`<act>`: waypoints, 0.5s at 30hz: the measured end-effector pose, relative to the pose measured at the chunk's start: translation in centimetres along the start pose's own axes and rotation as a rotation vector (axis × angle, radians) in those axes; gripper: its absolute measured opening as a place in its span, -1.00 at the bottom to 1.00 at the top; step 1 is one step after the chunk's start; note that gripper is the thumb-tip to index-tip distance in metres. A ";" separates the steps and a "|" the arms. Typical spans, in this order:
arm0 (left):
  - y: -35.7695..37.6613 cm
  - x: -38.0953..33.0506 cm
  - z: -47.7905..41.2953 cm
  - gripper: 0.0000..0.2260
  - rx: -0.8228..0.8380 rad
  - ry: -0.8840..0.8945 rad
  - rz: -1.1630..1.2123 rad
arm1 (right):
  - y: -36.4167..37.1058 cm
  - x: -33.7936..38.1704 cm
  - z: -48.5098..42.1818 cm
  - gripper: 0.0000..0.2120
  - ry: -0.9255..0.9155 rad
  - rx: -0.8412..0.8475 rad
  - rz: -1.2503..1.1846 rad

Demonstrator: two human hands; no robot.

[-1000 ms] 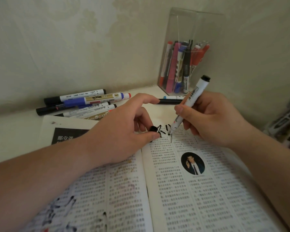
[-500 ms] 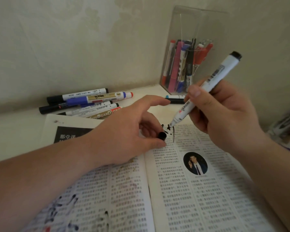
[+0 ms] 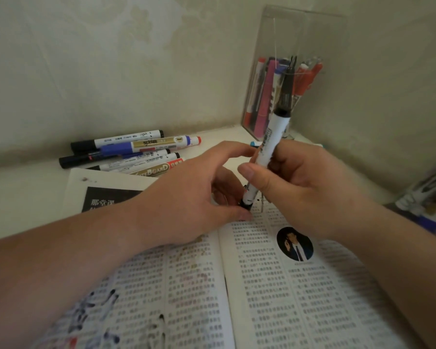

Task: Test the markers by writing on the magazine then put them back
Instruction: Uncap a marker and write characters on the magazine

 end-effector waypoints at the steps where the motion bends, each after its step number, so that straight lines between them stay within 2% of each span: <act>1: 0.0 0.0 0.0 -0.33 -0.004 -0.008 0.001 | 0.2 0.1 0.0 -0.77 0.006 0.006 0.023; 11: -0.1 0.2 0.2 -0.33 -0.019 0.008 -0.007 | 1.0 -0.1 -0.2 -0.66 0.011 0.068 0.050; 15: -0.1 0.4 -0.1 -0.38 -0.040 0.035 -0.019 | 0.4 -0.9 -0.2 -0.69 0.055 -0.088 0.055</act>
Point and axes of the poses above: each hand's wrist, its own z-axis away from the middle knuckle, its own y-axis out of the palm, x = y × z, the point moved 7 cm from there along -z, towards the middle knuckle, and after that the axes turned 13 degrees about z, right-handed, at the moved point
